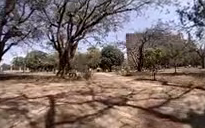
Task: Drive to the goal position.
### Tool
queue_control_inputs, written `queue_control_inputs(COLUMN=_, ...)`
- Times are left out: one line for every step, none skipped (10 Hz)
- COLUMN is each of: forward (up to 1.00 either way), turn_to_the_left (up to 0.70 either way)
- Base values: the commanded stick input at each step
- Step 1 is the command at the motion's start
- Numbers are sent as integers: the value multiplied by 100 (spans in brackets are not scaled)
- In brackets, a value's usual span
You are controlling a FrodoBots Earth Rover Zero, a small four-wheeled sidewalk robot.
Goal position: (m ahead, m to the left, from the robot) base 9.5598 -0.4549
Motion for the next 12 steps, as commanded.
queue_control_inputs(forward=100, turn_to_the_left=0)
queue_control_inputs(forward=100, turn_to_the_left=0)
queue_control_inputs(forward=100, turn_to_the_left=0)
queue_control_inputs(forward=100, turn_to_the_left=0)
queue_control_inputs(forward=100, turn_to_the_left=0)
queue_control_inputs(forward=100, turn_to_the_left=0)
queue_control_inputs(forward=100, turn_to_the_left=0)
queue_control_inputs(forward=100, turn_to_the_left=0)
queue_control_inputs(forward=100, turn_to_the_left=0)
queue_control_inputs(forward=100, turn_to_the_left=0)
queue_control_inputs(forward=100, turn_to_the_left=0)
queue_control_inputs(forward=100, turn_to_the_left=0)
